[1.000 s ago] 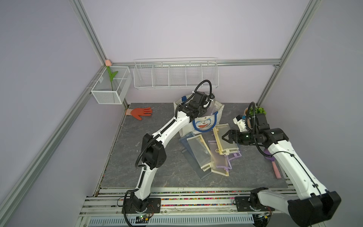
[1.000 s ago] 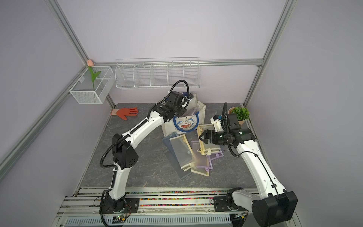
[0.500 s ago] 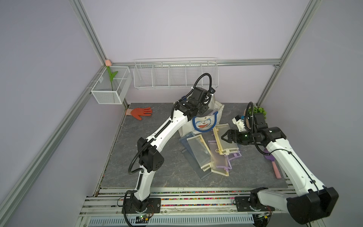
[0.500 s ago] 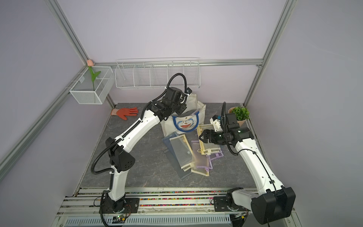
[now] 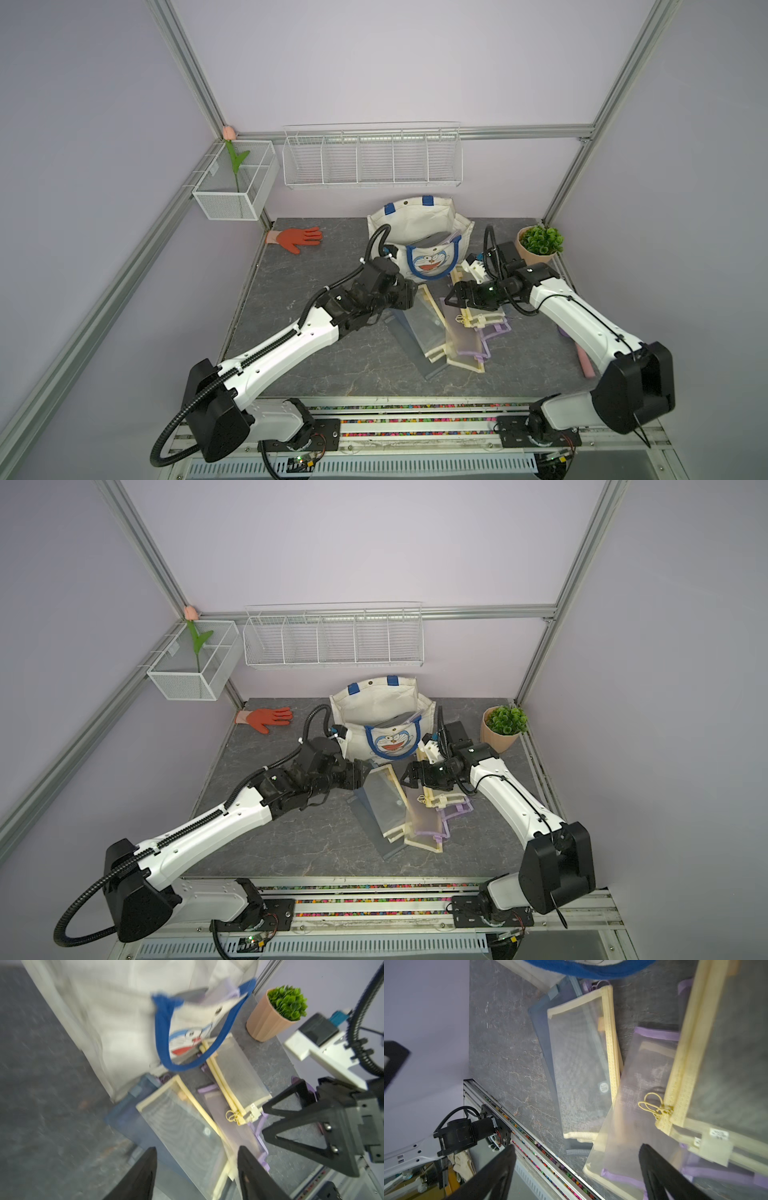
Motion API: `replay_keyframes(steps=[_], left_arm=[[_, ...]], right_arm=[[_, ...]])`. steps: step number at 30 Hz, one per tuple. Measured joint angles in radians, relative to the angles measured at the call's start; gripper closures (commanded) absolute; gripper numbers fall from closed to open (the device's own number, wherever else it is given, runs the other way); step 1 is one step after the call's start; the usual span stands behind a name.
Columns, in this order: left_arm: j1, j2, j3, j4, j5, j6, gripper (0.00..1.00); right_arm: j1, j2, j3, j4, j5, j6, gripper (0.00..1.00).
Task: Put the pencil pouch into the canvas bag
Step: Pick up the pencil pouch.
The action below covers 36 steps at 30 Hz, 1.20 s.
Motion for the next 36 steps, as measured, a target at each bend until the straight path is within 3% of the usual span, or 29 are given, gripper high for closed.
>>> replay_keyframes(steps=[4,15,24,36], left_arm=[[0.034,0.033,-0.154,0.151,0.077,-0.156,0.5],[0.132,0.274,-0.201,0.542,0.188,-0.401,0.59],[0.132,0.323,-0.262,0.603,0.201,-0.467,0.57],[0.129,0.323,-0.338,0.642,0.196,-0.509,0.56]], right_arm=[[0.018,0.118,0.001,0.084,-0.026,0.004,0.02],[0.04,0.361,0.023,0.227,-0.075,0.005,0.28],[0.052,0.391,0.022,0.252,-0.075,0.0,0.42],[0.075,0.409,-0.001,0.26,-0.061,-0.002,0.47]])
